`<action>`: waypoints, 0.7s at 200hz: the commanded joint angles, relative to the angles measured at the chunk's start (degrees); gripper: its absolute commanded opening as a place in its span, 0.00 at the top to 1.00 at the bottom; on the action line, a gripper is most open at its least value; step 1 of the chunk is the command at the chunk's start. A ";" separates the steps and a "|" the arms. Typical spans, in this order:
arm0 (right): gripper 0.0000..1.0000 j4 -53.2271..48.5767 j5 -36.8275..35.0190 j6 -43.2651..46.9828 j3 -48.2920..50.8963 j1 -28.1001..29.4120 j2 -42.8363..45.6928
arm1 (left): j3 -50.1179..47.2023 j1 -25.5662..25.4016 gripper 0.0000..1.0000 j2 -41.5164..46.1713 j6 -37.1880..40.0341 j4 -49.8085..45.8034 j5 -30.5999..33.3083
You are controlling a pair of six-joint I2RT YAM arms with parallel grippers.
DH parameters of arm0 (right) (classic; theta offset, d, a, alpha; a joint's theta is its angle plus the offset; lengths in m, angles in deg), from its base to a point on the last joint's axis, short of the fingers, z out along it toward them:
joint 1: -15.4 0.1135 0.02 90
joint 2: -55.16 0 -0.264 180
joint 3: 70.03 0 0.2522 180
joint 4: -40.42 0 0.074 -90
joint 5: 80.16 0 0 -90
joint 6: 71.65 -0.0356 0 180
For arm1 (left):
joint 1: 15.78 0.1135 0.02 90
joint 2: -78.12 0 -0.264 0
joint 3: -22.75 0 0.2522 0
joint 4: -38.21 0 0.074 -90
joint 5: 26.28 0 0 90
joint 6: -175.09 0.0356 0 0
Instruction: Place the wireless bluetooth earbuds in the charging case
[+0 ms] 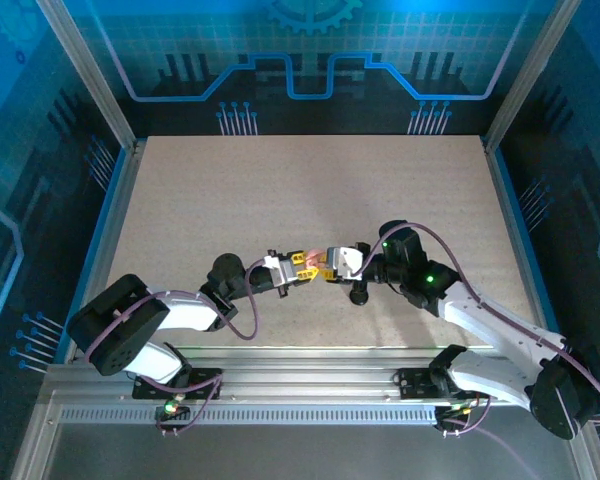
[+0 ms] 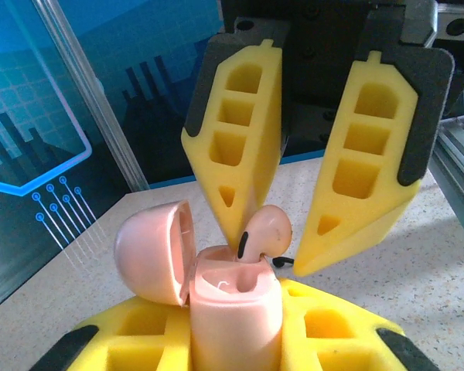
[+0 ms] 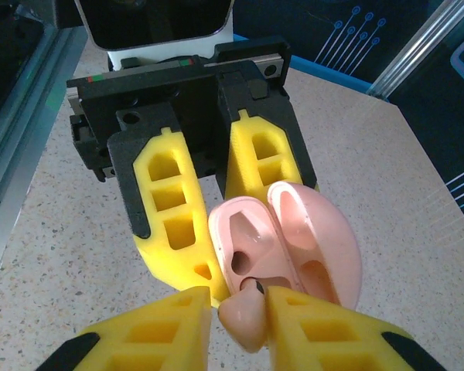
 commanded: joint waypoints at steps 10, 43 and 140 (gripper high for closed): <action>0.80 0.77 0.89 1.10 -1.87 1.04 -0.52 | -0.30 -0.50 0.88 1.18 0.20 1.70 -1.67; 0.86 -0.30 -0.04 2.18 -1.95 0.99 0.48 | -0.56 -0.50 0.87 1.19 0.46 1.46 -1.18; 0.88 -5.15 -1.03 3.77 -2.17 1.04 7.11 | -0.89 -0.50 0.87 -0.23 1.69 1.49 0.42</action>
